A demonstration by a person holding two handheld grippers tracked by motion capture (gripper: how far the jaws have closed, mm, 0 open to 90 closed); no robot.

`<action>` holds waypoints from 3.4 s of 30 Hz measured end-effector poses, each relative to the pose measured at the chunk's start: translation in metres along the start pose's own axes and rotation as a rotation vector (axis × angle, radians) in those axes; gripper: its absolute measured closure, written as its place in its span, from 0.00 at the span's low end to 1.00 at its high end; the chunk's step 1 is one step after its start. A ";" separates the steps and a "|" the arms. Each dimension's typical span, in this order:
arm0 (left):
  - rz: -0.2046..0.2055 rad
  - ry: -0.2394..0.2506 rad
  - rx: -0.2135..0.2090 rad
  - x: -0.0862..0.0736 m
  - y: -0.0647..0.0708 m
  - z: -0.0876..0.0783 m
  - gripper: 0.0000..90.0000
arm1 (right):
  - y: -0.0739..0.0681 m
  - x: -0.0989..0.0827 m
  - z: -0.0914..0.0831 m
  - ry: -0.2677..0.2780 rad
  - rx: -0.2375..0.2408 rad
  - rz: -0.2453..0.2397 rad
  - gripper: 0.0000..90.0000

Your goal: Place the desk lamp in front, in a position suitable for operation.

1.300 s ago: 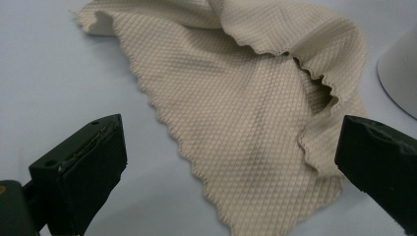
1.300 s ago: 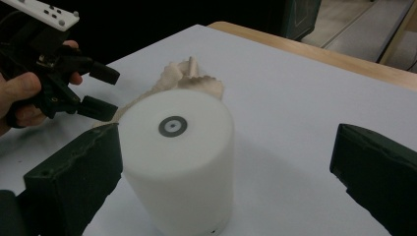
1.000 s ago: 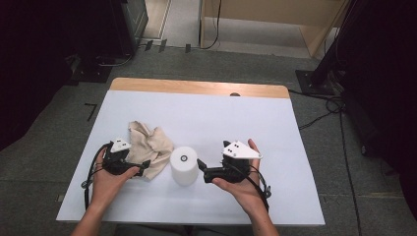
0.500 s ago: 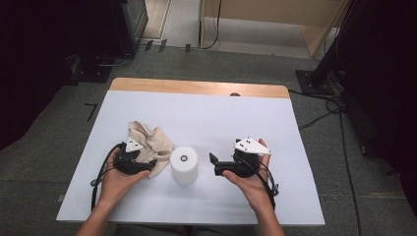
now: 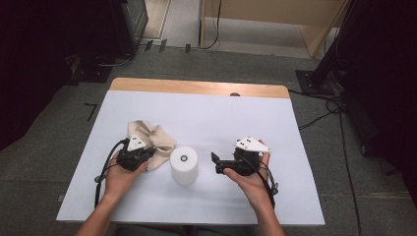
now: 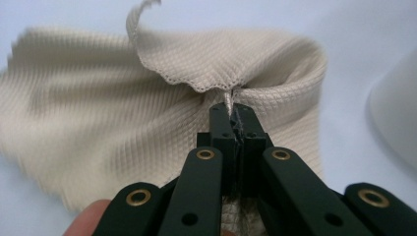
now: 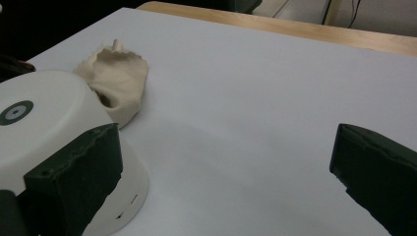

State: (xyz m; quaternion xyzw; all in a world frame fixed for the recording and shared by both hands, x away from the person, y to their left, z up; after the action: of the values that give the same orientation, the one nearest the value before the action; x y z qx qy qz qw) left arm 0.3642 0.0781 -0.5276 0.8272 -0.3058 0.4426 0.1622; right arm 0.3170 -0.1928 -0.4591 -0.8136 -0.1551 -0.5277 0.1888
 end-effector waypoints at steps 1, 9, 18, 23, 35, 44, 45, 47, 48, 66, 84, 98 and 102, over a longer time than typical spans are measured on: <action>-0.004 0.024 -0.011 0.009 0.003 0.001 1.00 | 0.001 0.000 0.000 -0.001 -0.004 0.003 0.00; 0.022 0.174 -0.068 0.079 0.019 0.019 0.99 | 0.018 -0.003 0.004 0.000 -0.044 0.027 0.00; -0.071 0.147 -0.073 0.077 0.008 0.029 0.48 | 0.033 -0.003 0.014 0.027 -0.070 0.055 0.08; -0.117 0.166 -0.025 0.066 -0.009 0.012 0.36 | 0.026 -0.003 0.034 0.011 -0.035 0.040 0.12; -0.161 0.124 0.045 0.020 -0.020 -0.021 0.21 | 0.001 0.003 0.084 -0.005 0.034 0.021 0.53; -0.217 0.110 0.075 -0.013 -0.023 -0.036 0.14 | -0.001 -0.003 0.123 -0.063 0.008 0.024 0.58; -0.216 0.111 0.081 -0.017 -0.024 -0.037 0.14 | -0.001 -0.004 0.126 -0.071 0.007 0.031 0.58; -0.216 0.107 0.094 -0.022 -0.025 -0.040 0.14 | -0.001 -0.007 0.134 -0.101 0.006 0.024 0.58; -0.215 0.103 0.098 -0.024 -0.026 -0.041 0.14 | 0.000 -0.007 0.137 -0.106 0.005 0.027 0.59; -0.110 -0.015 0.166 -0.046 -0.027 -0.030 0.15 | -0.006 -0.021 0.163 -0.183 0.040 0.063 1.00; -0.154 -0.029 0.132 -0.048 -0.029 -0.028 0.15 | 0.059 0.016 0.087 -0.012 -0.134 0.049 1.00; -0.152 -0.030 0.132 -0.048 -0.029 -0.028 0.15 | 0.117 0.003 0.038 0.021 -0.257 0.093 0.97; -0.155 -0.030 0.128 -0.048 -0.029 -0.028 0.15 | 0.102 0.008 0.039 0.056 -0.172 0.096 0.85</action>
State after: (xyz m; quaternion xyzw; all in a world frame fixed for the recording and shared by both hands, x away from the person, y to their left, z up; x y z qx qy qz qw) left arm 0.3449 0.1330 -0.5522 0.8636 -0.2143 0.4349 0.1381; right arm 0.3973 -0.2644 -0.4806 -0.8181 -0.0647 -0.5521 0.1476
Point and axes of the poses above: each handheld gripper's, and its own axes: z roughly forward along the jaws, x roughly out of its top, y roughly to its right, the point moved 8 cm from there along z, roughly forward along the jaws, and after that the axes turned 8 degrees about y, right-handed, at the moved point
